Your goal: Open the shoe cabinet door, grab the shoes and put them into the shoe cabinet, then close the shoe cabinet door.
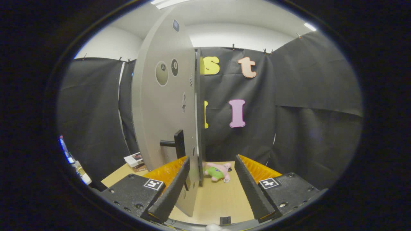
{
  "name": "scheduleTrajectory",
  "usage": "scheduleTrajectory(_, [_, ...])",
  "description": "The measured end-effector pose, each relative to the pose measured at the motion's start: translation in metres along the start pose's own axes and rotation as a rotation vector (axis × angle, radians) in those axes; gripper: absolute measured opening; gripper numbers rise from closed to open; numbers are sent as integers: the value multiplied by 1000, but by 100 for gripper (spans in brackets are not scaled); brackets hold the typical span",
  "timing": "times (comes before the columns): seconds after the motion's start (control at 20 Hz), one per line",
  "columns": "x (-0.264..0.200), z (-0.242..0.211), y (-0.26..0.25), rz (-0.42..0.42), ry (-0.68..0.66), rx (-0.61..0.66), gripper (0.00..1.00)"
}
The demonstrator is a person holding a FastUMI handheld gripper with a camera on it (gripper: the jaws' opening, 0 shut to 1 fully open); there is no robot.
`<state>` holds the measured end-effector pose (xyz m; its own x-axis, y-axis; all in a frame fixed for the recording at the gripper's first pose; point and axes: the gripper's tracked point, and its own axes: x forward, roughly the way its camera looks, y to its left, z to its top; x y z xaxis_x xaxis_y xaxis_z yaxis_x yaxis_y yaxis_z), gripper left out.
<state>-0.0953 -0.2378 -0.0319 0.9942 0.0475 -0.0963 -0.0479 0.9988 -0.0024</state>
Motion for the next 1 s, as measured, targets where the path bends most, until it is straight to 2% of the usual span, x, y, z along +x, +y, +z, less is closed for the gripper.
scheduleTrajectory(0.6, [6, -2, 98, 62, 7, 7, 94])
scheduleTrajectory(1.0, [51, -9, 179, 111, 8, 22, 94])
